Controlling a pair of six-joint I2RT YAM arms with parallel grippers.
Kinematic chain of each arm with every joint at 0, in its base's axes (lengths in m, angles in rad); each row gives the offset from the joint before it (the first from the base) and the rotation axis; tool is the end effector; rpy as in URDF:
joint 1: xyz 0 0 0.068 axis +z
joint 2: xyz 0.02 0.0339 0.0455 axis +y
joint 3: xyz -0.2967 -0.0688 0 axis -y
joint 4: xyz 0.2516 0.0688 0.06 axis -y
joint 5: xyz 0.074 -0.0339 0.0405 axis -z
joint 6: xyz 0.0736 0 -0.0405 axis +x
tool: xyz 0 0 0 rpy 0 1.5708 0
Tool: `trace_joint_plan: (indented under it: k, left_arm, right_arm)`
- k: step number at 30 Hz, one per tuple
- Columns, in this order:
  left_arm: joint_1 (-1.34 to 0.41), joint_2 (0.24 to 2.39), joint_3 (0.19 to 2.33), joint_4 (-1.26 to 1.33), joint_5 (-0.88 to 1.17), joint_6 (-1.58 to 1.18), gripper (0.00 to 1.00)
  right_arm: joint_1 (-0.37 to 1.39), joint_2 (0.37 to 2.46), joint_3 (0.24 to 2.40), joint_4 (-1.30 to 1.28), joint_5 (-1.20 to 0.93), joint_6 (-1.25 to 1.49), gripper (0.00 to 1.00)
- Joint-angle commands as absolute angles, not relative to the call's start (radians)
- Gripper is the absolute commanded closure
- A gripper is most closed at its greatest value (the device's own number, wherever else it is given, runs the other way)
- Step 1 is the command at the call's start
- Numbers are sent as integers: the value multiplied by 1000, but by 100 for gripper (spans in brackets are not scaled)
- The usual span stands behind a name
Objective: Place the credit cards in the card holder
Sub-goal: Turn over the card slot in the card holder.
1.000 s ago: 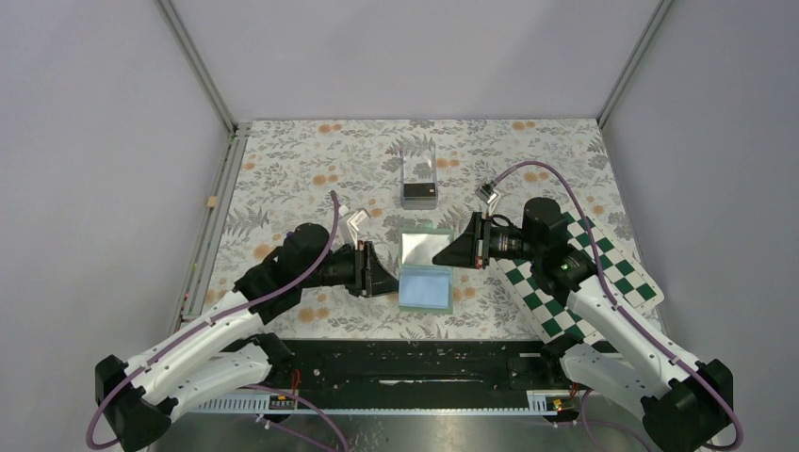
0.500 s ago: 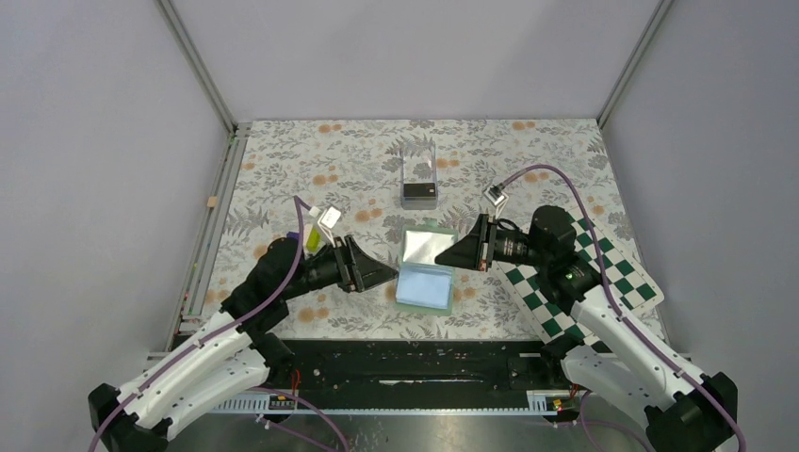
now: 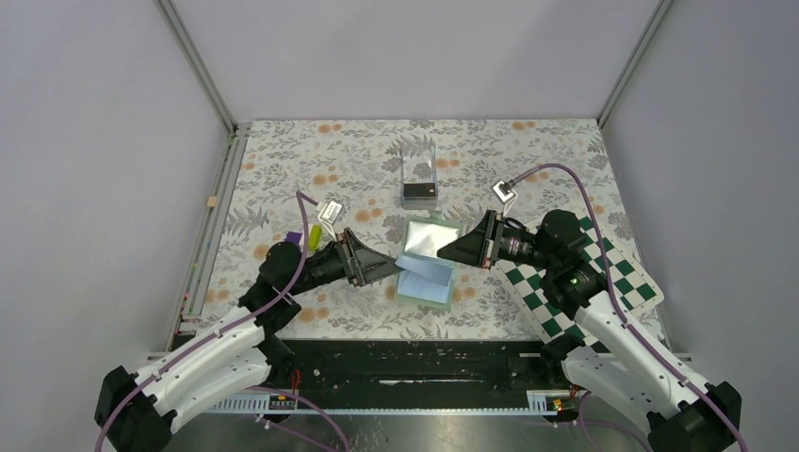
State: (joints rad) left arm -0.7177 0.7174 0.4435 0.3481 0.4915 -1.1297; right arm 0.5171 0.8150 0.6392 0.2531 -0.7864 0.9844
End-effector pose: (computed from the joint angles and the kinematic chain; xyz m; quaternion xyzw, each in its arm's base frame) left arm 0.1228 -0.1533 0.3086 0.0395 0.6825 -0.6669 0.2965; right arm 0.1484 0.1443 0.3542 -0.1283 0.6755 0.6527 0.3181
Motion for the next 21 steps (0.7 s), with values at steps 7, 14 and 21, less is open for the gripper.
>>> trace_joint_plan:
  k: [7,14,21]
  left_arm:
    - [-711,660,465,344,413,-1094,18]
    - [-683,497,475,142,234,-1045,7]
    - [-681,557,467,292,362,-1074,5]
  right_arm:
    - [525,783,635,338,-769,996,100]
    - [524,782,636,331,-773,986,100]
    - [524,784,642,335,-772,986,100]
